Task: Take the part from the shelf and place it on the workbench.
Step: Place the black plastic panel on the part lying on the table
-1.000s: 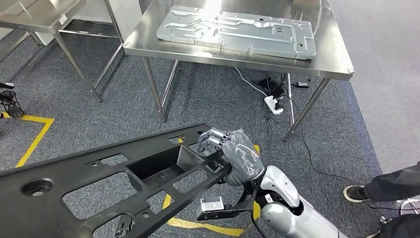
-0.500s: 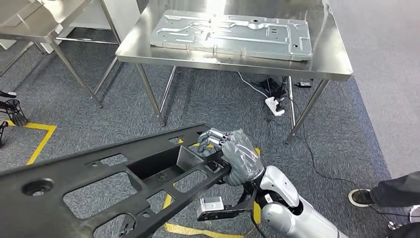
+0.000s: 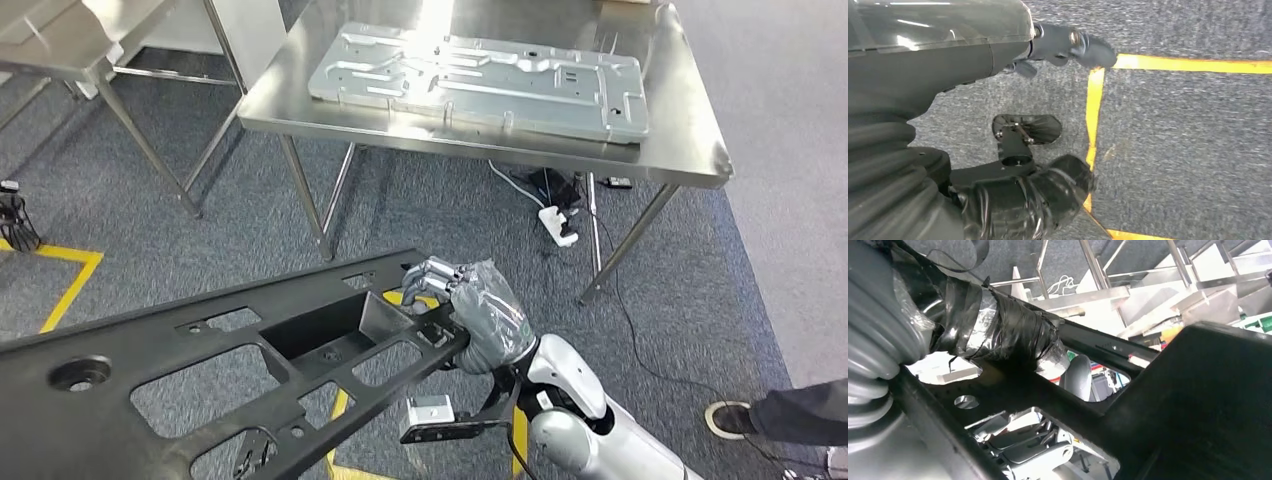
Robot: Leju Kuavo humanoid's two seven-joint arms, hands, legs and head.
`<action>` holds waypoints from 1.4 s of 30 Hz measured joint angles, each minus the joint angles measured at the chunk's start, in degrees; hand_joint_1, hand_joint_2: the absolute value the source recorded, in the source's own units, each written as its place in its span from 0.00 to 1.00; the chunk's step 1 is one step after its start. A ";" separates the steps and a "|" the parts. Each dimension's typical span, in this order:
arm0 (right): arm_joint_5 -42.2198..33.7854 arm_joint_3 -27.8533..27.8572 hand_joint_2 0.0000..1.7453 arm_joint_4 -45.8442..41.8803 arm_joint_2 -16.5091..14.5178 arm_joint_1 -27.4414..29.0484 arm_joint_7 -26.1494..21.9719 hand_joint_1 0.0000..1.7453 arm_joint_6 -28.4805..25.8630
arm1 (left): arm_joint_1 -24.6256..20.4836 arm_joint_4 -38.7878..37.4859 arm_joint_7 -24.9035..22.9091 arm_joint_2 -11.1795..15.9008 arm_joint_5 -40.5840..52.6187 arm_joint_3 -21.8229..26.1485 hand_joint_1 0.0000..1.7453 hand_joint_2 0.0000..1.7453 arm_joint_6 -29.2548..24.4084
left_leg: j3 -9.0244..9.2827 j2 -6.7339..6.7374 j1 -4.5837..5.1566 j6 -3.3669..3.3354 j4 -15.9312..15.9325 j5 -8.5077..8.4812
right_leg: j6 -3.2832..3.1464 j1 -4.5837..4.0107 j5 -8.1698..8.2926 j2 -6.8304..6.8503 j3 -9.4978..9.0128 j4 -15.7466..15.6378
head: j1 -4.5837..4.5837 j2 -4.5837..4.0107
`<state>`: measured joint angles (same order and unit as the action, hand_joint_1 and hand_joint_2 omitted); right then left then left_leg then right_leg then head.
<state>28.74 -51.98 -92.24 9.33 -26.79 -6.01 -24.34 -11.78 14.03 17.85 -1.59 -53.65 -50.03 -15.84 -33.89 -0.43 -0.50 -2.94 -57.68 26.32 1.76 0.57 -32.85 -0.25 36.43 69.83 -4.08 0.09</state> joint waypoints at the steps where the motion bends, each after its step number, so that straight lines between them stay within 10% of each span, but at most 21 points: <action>1: 0.00 -0.01 1.00 0.01 0.01 0.10 0.00 1.00 -0.01 | 0.04 0.00 0.01 -0.01 -0.05 0.00 0.00 1.00 -0.01 | 0.39 -0.02 -0.01 -0.07 -0.01 0.39 | 0.20 0.10 -0.99 0.01 2.30 2.75 | 0.01 0.00; 3: 0.02 -0.01 1.00 0.02 0.03 0.25 0.00 1.00 0.01 | 0.27 0.00 0.04 -0.06 -0.15 0.00 0.00 1.00 0.01 | 1.46 -0.07 -0.08 0.03 -0.09 1.29 | 0.57 0.37 -0.09 0.02 4.55 3.23 | 0.01 0.00; 6: 0.25 -0.01 1.00 0.07 0.04 0.22 0.02 1.00 0.02 | 0.48 0.00 0.13 -0.19 -0.26 0.00 0.00 1.00 0.03 | 3.28 -0.16 -0.32 0.85 -0.50 3.07 | 0.98 0.73 7.16 0.09 2.57 -6.66 | 0.07 0.00; 11: 0.75 -0.02 1.00 0.11 0.14 0.18 0.33 1.00 0.10 | 0.61 0.00 0.16 -0.22 -0.30 0.00 0.00 1.00 -0.07 | 3.88 -0.03 -0.24 2.66 -1.57 4.36 | -1.31 0.36 8.66 0.15 0.94 -9.92 | 0.07 0.00; 17: 0.81 -0.03 1.00 0.02 0.15 -0.14 0.48 1.00 0.14 | 0.74 0.00 0.27 -0.30 -0.33 0.00 0.00 1.00 -0.14 | -6.34 0.16 -0.35 3.42 -16.42 8.46 | -2.78 0.14 7.15 0.10 -1.30 -10.42 | -0.22 0.00; 22: 0.81 -0.04 1.00 0.02 0.16 -0.18 0.54 1.00 0.19 | 0.81 0.00 0.21 -0.25 -0.33 0.00 0.00 1.00 -0.15 | -4.03 0.24 0.53 1.49 -3.98 -0.43 | -2.70 -0.47 5.63 -0.22 -3.39 -10.48 | -0.07 0.00; 28: 0.81 -0.03 1.00 -0.10 0.20 -0.51 0.72 1.00 0.27 | 0.79 0.01 0.17 -0.48 -0.27 -0.02 0.00 1.00 -0.15 | -1.31 0.16 0.49 0.31 0.12 -1.48 | -0.83 -0.58 4.28 -0.08 -3.94 -10.42 | 0.08 0.00; 32: 1.07 -0.02 1.00 -0.23 0.34 -0.86 1.31 1.00 0.43 | 0.57 0.00 0.19 -0.59 -0.26 -0.02 0.00 1.00 -0.12 | 0.09 0.27 0.11 -0.07 1.12 -1.20 | 0.25 -0.11 -0.09 -0.02 3.09 1.74 | 0.33 0.00; 34: 1.40 -0.02 1.00 -0.26 0.53 -0.79 1.72 1.00 0.61 | 0.70 0.00 0.19 -0.61 -0.27 -0.02 0.00 1.00 -0.02 | 0.48 0.16 0.05 0.02 0.79 -0.51 | 0.65 0.20 1.49 0.01 5.09 3.11 | 0.34 0.00; 38: 1.88 -0.02 1.00 -0.51 0.76 -0.95 2.27 1.00 0.92 | 0.80 0.00 0.19 -0.76 -0.27 -0.02 0.00 1.00 0.28 | 1.33 -0.08 0.06 0.99 -0.47 1.43 | 0.62 0.50 8.62 0.07 0.40 -9.26 | 0.40 0.00; 42: 2.01 0.00 1.00 -0.93 1.00 -1.04 2.75 1.00 1.09 | 0.69 0.00 0.17 -0.78 -0.21 -0.02 0.00 1.00 0.46 | 1.58 -0.01 0.10 2.26 -0.61 2.28 | -0.98 0.27 8.03 -0.18 -0.67 -10.92 | 0.31 0.00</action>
<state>30.75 -51.98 -93.17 10.33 -27.82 -3.26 -23.24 -11.09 14.03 18.02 -2.37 -53.87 -50.05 -15.38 -32.31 -0.44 -0.40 -0.68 -58.29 28.59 0.78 0.84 -24.82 -0.43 35.75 58.91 -3.77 0.09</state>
